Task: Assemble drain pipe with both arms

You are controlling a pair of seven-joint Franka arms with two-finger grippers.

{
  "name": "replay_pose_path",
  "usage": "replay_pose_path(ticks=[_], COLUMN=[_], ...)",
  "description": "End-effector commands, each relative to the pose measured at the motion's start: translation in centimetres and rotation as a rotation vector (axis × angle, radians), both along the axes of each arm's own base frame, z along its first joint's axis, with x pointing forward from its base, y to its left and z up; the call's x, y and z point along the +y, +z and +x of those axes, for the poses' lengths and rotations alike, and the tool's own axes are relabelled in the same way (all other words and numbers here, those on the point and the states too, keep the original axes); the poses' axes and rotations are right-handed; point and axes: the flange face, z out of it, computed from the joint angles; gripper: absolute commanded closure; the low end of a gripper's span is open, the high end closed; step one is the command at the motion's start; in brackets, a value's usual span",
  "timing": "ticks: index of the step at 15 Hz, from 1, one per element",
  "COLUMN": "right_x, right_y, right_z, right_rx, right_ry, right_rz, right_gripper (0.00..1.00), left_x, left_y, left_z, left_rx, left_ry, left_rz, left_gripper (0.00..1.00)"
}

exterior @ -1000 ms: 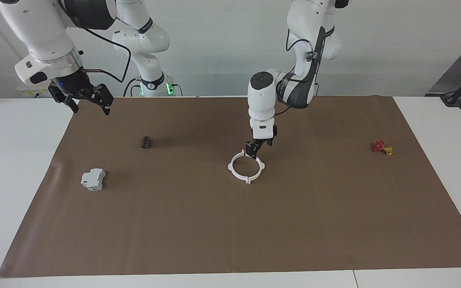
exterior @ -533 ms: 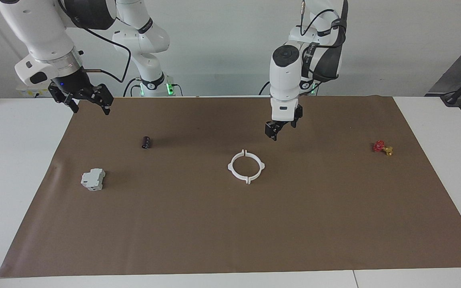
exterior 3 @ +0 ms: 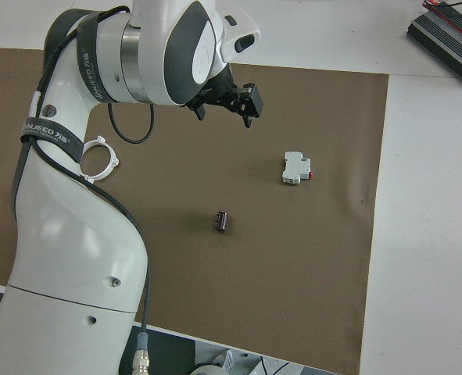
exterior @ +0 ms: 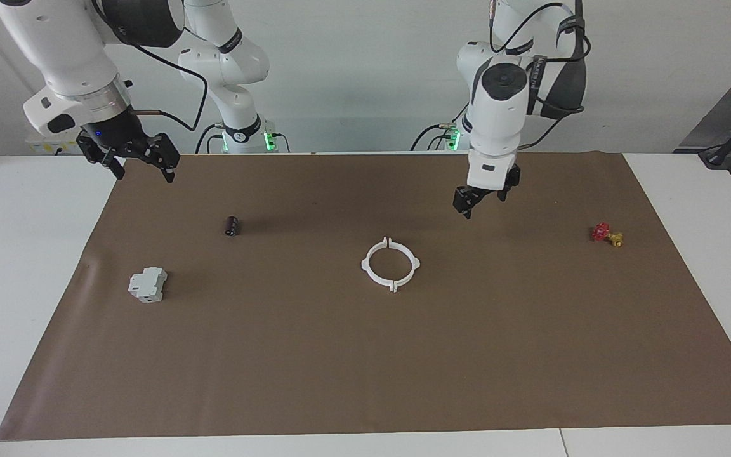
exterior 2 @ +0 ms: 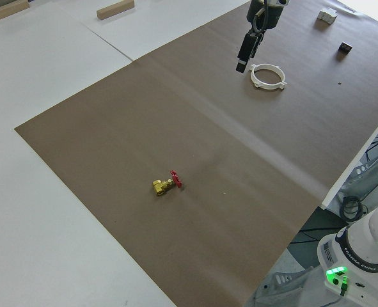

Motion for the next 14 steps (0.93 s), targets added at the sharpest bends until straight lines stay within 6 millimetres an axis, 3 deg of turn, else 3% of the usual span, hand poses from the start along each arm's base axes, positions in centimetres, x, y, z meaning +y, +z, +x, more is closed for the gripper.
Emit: replay_pose_path(ticks=[1, 5, 12, 14], right_x=[-0.4, -0.4, -0.4, -0.4], right_y=[0.1, 0.1, 0.1, 0.1], right_z=[-0.3, -0.3, -0.3, -0.3], right_rx=[0.010, 0.010, 0.010, 0.010], right_ry=[0.018, 0.018, 0.018, 0.018], right_rz=[-0.010, -0.010, -0.010, -0.010], right_gripper=[0.00, 0.00, 0.00, 0.00], left_x=[3.6, 7.6, 13.6, 13.8], left_y=[1.3, 2.7, 3.7, 3.7], left_z=[-0.8, -0.5, -2.0, -2.0], left_rx=[0.010, 0.005, 0.028, 0.027], left_ry=[-0.059, -0.130, -0.179, -0.170], left_rz=[0.005, 0.004, -0.001, -0.002], left_gripper=[0.00, 0.00, 0.00, 0.00])
